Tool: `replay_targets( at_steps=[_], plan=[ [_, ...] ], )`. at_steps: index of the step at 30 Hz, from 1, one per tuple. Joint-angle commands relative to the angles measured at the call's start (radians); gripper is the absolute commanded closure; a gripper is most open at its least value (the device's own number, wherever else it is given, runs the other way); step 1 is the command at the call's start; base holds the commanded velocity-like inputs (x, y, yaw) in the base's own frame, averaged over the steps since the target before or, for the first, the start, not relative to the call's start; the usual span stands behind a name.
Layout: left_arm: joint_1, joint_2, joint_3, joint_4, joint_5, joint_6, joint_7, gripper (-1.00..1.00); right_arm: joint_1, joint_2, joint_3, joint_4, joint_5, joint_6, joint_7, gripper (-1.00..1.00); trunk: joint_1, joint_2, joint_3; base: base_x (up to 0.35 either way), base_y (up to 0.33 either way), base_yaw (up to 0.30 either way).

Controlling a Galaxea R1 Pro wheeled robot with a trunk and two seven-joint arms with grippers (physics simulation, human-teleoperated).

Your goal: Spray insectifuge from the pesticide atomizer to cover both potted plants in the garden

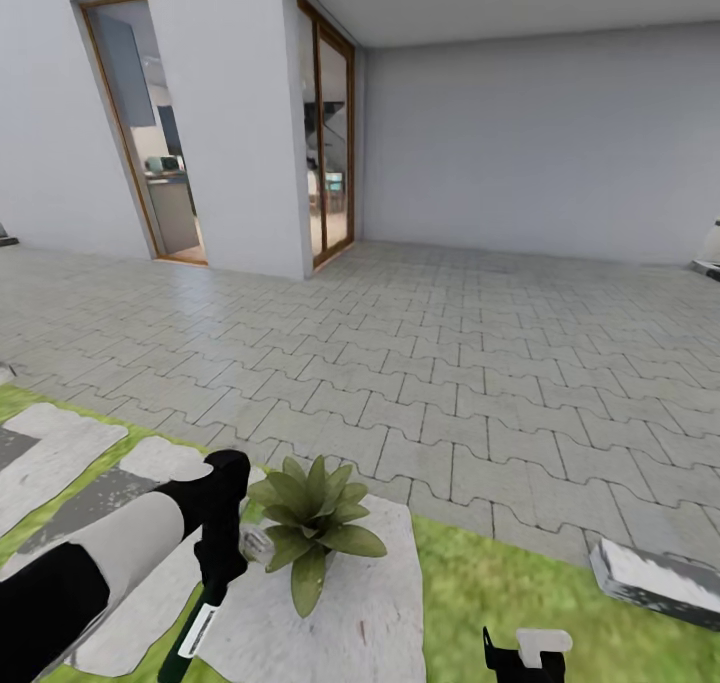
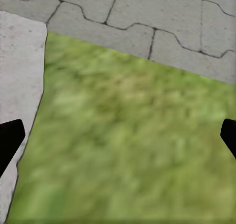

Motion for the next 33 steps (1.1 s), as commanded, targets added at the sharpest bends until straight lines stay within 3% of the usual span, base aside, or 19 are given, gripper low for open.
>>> replay_targets(
  at_steps=[1, 15, 17, 19, 21, 22, 24, 29, 33],
  plan=[
    [0.004, 0.001, 0.002, -0.001, -0.010, 0.010, 0.003, 1.00, -0.001, 0.000, -0.008, 0.001, 0.011, -0.003, -0.004, -1.00, 0.000, 0.000, -0.002, 0.000, 0.000, 0.000],
    [-0.003, -0.009, 0.001, -0.005, -0.010, 0.010, 0.047, 1.00, -0.001, 0.000, -0.008, 0.001, 0.010, -0.003, -0.005, -1.00, 0.000, 0.000, -0.010, 0.000, 0.000, 0.000],
    [0.000, 0.001, 0.006, -0.003, -0.008, 0.011, 0.115, 1.00, -0.001, 0.000, -0.008, 0.001, 0.010, -0.003, -0.005, -1.00, 0.000, 0.000, -0.010, 0.000, 0.000, 0.000],
    [0.005, 0.003, 0.040, -0.002, -0.005, 0.011, 0.164, 1.00, -0.001, 0.000, -0.008, 0.001, 0.010, -0.003, -0.005, -1.00, 0.000, 0.000, -0.010, 0.000, 0.000, 0.000],
    [0.008, -0.002, 0.107, -0.002, -0.004, 0.010, 0.202, 1.00, -0.001, 0.000, -0.008, 0.001, 0.010, -0.003, -0.005, -1.00, 0.000, 0.000, -0.010, 0.000, 0.000, 0.000],
    [0.011, -0.007, 0.160, -0.002, -0.003, 0.010, 0.256, 1.00, -0.001, 0.000, -0.008, 0.001, 0.010, -0.003, -0.005, -1.00, 0.000, 0.000, -0.010, 0.000, 0.000, 0.000],
    [0.025, -0.010, 0.206, -0.002, 0.001, 0.010, 0.326, 1.00, -0.001, 0.000, -0.008, 0.001, 0.011, -0.003, -0.005, -1.00, 0.000, 0.000, -0.010, 0.000, 0.000, 0.000],
    [0.097, -0.042, 0.232, -0.001, 0.006, 0.008, 0.358, 1.00, -0.001, 0.000, -0.008, 0.001, 0.011, -0.003, -0.005, -1.00, 0.000, 0.000, -0.010, 0.000, 0.000, 0.000],
    [0.119, -0.043, 0.233, 0.001, 0.006, 0.006, 0.360, 1.00, -0.001, 0.000, -0.008, 0.001, 0.011, -0.003, -0.005, -1.00, 0.000, 0.000, -0.010, 0.000, 0.000, 0.000]
  ],
)
